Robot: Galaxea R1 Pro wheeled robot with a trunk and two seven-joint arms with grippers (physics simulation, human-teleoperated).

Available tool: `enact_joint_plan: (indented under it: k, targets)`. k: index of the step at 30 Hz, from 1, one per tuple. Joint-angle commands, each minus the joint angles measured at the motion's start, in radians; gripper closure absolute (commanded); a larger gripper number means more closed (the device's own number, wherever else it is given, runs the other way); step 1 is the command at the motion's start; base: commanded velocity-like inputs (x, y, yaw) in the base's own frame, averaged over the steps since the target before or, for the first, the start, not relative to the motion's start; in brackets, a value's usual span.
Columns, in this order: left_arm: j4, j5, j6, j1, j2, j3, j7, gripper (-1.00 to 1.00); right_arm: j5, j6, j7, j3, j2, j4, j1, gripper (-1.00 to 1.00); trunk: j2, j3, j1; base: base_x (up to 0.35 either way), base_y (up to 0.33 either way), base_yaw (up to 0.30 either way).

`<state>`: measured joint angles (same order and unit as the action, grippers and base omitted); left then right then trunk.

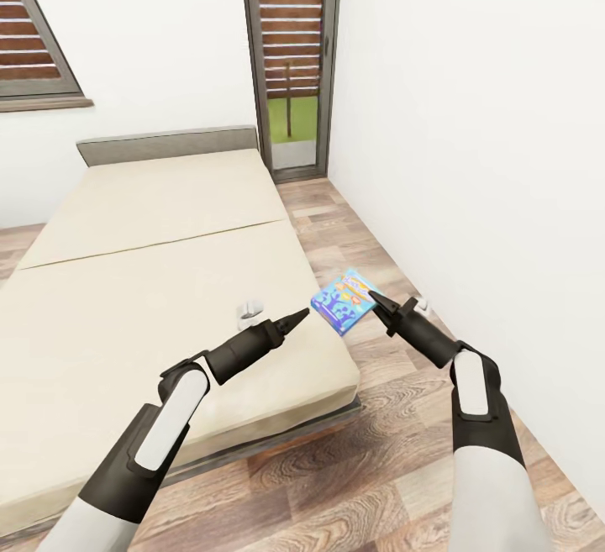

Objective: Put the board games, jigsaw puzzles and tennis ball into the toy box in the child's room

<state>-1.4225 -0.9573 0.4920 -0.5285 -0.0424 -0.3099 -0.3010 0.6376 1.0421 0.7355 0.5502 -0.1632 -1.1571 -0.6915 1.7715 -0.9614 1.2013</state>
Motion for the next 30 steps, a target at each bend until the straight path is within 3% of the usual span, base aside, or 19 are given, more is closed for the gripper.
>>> enact_joint_plan:
  k: [1, 7, 22, 30]
  targets:
    - [0.000, -0.008, 0.005, -0.001, -0.001, -0.001, 0.001, -1.00, -0.005, 0.005, 0.008, 0.004, -0.001, 0.000, -0.001, 1.00, 0.000, -0.001, 0.000, 0.000, 0.000, 0.000]
    - [0.000, -0.008, 0.004, -0.001, -0.001, -0.001, 0.001, -1.00, -0.003, 0.005, -0.034, 0.004, -0.001, 0.002, -0.003, 1.00, 0.000, -0.001, 0.000, 0.000, 0.000, 0.000]
    - [0.001, -0.008, 0.003, -0.001, 0.003, -0.002, 0.001, -1.00, 0.004, 0.005, -0.053, 0.004, -0.001, 0.003, -0.003, 1.00, 0.000, -0.001, 0.000, 0.000, 0.000, 0.000]
    - [0.019, 0.011, -0.002, -0.001, 0.054, -0.002, 0.002, -1.00, 0.006, 0.005, -0.055, 0.004, -0.002, 0.003, -0.003, 1.00, 0.000, -0.001, 0.000, 0.000, 0.000, 0.000]
